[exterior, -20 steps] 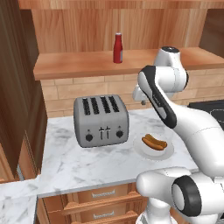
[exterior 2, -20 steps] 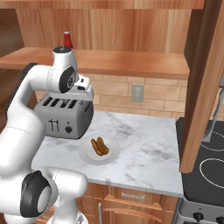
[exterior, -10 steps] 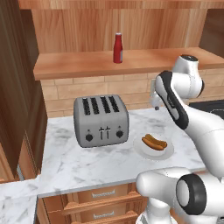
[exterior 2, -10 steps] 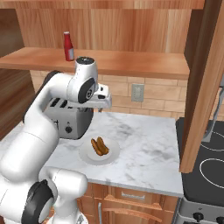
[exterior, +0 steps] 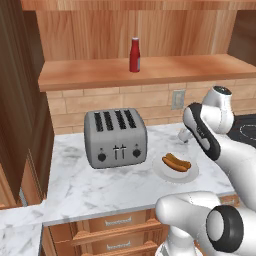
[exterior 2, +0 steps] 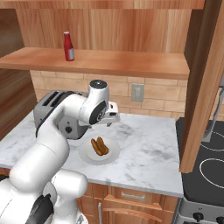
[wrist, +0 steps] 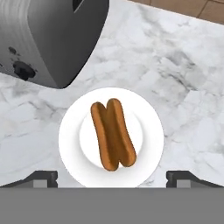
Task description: Move the hot dog bun to the plate on the dining table and place the condiment next to that plate. Then navigate to the fridge and take the sausage and place it on the plate as well.
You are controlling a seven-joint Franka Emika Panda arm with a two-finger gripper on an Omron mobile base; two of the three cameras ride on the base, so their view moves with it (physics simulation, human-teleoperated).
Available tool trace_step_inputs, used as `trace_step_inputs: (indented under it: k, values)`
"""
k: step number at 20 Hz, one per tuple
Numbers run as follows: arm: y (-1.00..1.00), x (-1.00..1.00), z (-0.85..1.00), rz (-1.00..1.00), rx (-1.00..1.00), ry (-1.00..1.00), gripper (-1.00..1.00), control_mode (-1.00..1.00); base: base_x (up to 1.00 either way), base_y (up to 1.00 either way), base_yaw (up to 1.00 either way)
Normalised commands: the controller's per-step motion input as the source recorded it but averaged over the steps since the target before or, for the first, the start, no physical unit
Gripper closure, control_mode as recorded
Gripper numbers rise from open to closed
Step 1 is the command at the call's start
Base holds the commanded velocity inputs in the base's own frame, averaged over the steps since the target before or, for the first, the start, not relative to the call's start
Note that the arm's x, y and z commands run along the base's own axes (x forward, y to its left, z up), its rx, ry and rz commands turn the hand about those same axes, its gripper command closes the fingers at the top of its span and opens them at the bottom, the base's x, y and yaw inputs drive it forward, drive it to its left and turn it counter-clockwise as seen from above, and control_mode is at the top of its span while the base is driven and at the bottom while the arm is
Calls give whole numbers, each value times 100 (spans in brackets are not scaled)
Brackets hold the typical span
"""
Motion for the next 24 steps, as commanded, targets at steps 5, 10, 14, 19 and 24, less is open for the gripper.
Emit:
trace_step_inputs:
  k: [5, 10, 14, 19, 24]
  values:
    - [1, 2, -76, 4, -6, -1, -100, -100, 0, 0, 0]
    - [0, 17, -61, 0, -5, -1, -100, -100, 0, 0, 0]
    - [0, 19, -46, 2, -2, -3, -100, -100, 0, 0, 0]
    - [0, 26, -31, 5, 0, -4, -100, -100, 0, 0, 0]
    - [0, 35, -22, 4, 0, -1, -100, -100, 0, 0, 0]
